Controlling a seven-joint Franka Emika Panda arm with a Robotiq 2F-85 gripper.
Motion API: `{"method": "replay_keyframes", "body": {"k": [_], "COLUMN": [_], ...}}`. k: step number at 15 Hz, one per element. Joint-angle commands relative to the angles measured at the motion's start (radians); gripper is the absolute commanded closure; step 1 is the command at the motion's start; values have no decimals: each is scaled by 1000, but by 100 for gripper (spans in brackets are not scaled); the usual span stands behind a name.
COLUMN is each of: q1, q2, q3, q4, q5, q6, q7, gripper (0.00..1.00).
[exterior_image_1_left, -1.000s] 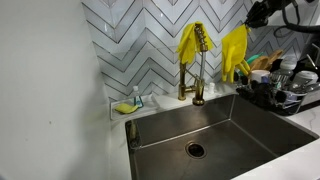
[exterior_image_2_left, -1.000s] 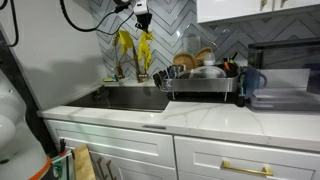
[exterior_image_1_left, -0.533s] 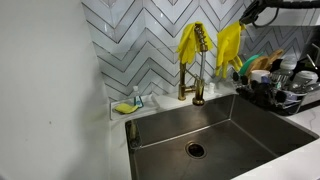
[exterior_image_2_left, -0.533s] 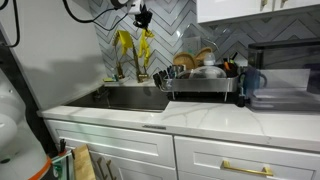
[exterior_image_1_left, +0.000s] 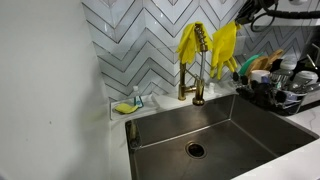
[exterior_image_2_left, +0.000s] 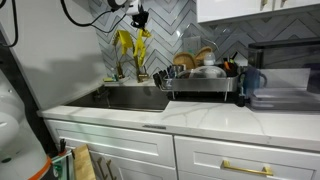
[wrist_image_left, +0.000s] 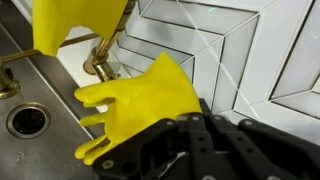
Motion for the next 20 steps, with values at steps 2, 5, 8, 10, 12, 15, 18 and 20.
{"method": "replay_keyframes", "body": {"k": [2,5,8,10,12,15,18,20], "q1": [7,23,43,45,37,29,23,23], "q2": [2,9,8,6,6,9,9,9], "q3": [-10,-7,-7,-15,-25,-19,-27,-26], "q4": [-4,0,17,20,30,32,32,32], "q5": [5,72,177,255,325,313,334,334], "q6": [-2,-11,-126,-207,-313,-330,-363,-364], "q7": [-25,-91,-271,-390,-492,-496,-541,-543], "gripper": [98,99,99,99,99,98,98,99]}}
